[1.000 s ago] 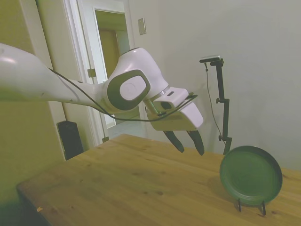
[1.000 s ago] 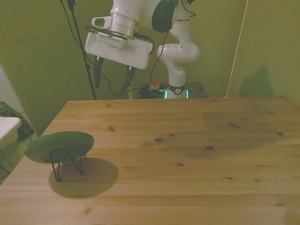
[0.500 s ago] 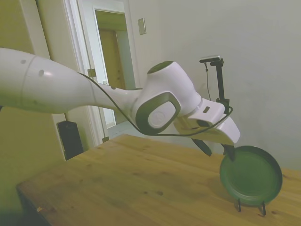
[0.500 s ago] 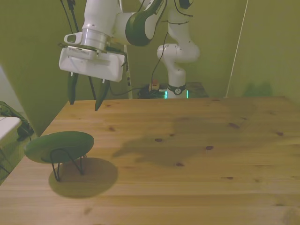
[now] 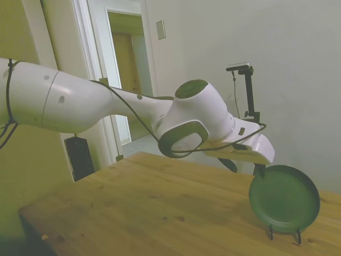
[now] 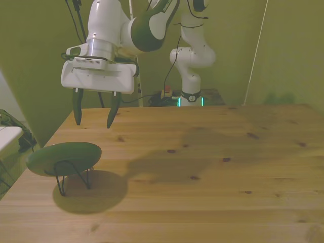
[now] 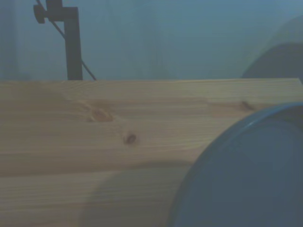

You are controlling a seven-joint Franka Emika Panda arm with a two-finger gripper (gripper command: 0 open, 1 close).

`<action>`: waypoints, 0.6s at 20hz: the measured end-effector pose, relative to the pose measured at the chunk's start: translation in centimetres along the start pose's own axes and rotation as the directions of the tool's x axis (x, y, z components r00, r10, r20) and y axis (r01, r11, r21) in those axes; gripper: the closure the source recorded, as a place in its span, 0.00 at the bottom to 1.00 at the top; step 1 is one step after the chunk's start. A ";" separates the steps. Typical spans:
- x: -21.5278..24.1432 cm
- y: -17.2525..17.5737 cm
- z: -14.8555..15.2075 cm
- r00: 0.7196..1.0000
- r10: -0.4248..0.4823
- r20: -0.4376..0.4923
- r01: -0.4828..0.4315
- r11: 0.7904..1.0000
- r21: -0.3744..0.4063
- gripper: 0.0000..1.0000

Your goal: Unload the plate

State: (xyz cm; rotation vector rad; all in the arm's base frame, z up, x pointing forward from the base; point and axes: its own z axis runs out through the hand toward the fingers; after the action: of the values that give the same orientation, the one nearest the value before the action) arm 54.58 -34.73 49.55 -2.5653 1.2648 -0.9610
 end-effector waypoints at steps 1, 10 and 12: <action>0.1 0.4 0.1 1.000 0.006 0.000 -0.006 1.000 0.002 0.00; 1.4 1.2 3.7 0.999 0.027 -0.026 -0.027 1.000 0.012 0.00; 1.9 0.6 4.5 0.999 0.019 -0.031 -0.019 1.000 0.017 0.00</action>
State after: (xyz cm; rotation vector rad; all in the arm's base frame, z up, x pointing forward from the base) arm 57.70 -37.24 46.69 -2.5308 1.2812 -1.0073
